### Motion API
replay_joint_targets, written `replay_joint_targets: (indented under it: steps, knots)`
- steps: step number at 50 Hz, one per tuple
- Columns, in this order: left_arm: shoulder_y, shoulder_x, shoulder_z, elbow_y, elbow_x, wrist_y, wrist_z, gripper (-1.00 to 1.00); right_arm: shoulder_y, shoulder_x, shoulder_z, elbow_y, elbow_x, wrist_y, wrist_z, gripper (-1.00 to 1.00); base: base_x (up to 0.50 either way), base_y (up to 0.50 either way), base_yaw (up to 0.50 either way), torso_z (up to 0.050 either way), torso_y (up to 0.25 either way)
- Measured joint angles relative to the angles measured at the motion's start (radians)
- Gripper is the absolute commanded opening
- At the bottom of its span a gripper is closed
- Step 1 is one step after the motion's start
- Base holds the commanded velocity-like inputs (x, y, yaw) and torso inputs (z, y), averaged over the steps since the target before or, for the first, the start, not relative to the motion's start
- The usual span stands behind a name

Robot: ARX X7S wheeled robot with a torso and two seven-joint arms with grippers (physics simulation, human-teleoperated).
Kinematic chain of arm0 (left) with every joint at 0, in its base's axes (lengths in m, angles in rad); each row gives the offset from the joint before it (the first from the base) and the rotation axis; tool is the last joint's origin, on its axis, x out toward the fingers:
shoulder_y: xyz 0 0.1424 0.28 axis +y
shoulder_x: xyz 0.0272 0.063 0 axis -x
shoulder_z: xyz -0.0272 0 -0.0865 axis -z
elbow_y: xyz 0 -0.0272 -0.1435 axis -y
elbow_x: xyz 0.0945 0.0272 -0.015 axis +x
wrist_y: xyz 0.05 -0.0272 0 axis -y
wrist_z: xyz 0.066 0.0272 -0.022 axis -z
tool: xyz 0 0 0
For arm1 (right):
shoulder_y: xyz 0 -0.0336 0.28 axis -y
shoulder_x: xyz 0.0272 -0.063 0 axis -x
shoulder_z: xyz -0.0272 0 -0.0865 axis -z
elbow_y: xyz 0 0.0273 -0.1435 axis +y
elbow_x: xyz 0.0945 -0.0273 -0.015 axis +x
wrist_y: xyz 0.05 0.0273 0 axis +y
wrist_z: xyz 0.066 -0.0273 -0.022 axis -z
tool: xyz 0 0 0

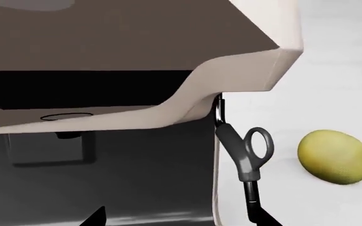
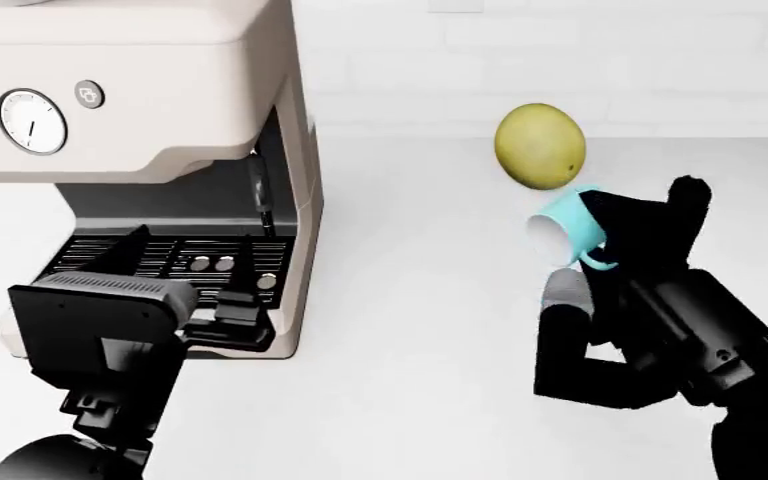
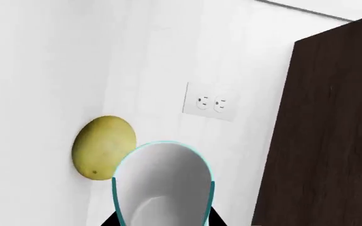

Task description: A wet mug is on the counter and needs to be dried. Pick it up and place it upside down in the open cabinet.

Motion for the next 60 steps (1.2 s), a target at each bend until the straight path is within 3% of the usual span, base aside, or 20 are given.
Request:
replay_joint_targets:
  steps: [9,20,30,39,51,60]
  knots:
    - [-0.007,-0.007,0.000,0.014,-0.024,-0.014,0.006,1.00,0.194,0.046,-0.323,0.064,-0.369,-0.148,-0.157,-1.00,0.00,0.00,0.00,0.000,0.001]
    - [-0.026,-0.026,-0.001,0.047,-0.073,-0.065,0.008,1.00,0.437,0.074,-0.509,0.120,-0.658,-0.415,-0.297,-1.00,0.00,0.00,0.00,0.000,0.000]
    - [-0.034,-0.043,-0.053,0.083,-0.207,-0.158,0.001,1.00,0.606,0.109,-0.571,0.165,-0.837,-0.634,-0.311,-1.00,0.00,0.00,0.00,0.000,0.000]
    - [-0.040,-0.075,-0.178,0.090,-0.504,-0.280,-0.046,1.00,0.684,0.140,-0.585,0.194,-0.951,-0.760,-0.290,-1.00,0.00,0.00,0.00,0.000,0.000]
    - [-0.093,-0.140,-0.264,0.023,-0.873,-0.372,-0.074,1.00,0.704,0.185,-0.584,0.201,-1.053,-0.846,-0.257,-1.00,0.00,0.00,0.00,0.000,0.001]
    - [-0.174,-0.175,-0.265,-0.045,-1.058,-0.399,-0.059,1.00,0.673,0.214,-0.590,0.192,-1.118,-0.860,-0.239,-1.00,0.00,0.00,0.00,0.000,0.000]
